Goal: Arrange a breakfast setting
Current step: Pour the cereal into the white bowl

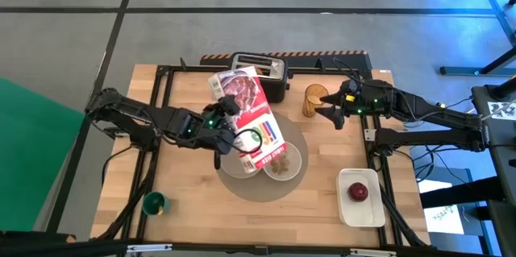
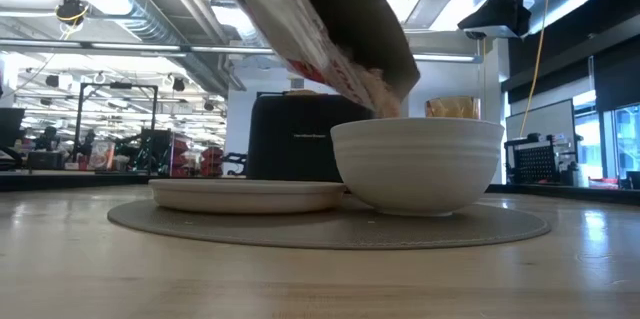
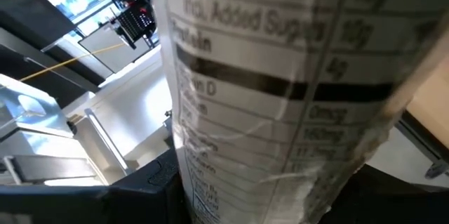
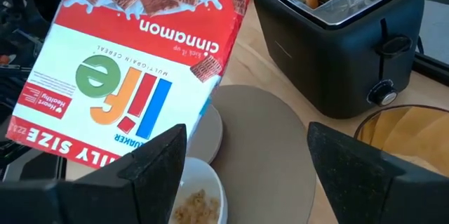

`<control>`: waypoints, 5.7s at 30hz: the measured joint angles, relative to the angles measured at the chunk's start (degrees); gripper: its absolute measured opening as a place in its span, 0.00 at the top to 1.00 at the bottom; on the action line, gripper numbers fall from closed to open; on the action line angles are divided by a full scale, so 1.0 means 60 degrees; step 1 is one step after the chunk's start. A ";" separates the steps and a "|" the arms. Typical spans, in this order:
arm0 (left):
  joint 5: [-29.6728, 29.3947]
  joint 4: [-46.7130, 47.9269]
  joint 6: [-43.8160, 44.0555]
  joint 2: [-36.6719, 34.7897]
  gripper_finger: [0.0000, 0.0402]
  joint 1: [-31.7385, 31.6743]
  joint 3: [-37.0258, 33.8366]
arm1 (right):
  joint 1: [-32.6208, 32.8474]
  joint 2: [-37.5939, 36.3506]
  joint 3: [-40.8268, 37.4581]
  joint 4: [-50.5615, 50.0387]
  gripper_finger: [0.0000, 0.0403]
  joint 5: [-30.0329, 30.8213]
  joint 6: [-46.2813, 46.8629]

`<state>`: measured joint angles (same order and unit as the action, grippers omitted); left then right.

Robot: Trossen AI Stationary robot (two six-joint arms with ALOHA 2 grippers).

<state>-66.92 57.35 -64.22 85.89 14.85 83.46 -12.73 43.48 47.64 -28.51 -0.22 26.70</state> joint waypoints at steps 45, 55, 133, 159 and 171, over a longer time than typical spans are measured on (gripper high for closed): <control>0.1657 0.2524 0.6652 0.0000 0.48 0.0300 -0.0340 | -0.0002 -0.0002 0.0000 0.0011 0.29 -0.0061 0.0022; 0.3128 0.2820 0.9698 -0.0107 0.48 0.0430 -0.1070 | -0.0004 0.0001 -0.0004 0.0125 0.29 -0.0044 0.0259; 0.1967 -0.4081 1.5484 -0.7840 0.55 0.2046 -0.8815 | 0.0186 1.0249 1.0411 0.0413 0.98 -0.3472 -0.3565; 0.3530 -0.6893 1.2917 -0.6190 0.69 0.0335 -0.8812 | 0.1807 1.2784 1.3274 -0.0364 0.99 -0.3122 -0.3980; 0.2646 -0.6536 1.3008 -0.7414 0.91 0.0339 -0.8794 | 0.1690 1.2221 1.4415 -0.0725 0.63 -0.1523 -0.4572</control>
<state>-51.04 18.13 13.83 41.40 16.88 30.70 -2.59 116.80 134.13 -32.86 -9.36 -0.73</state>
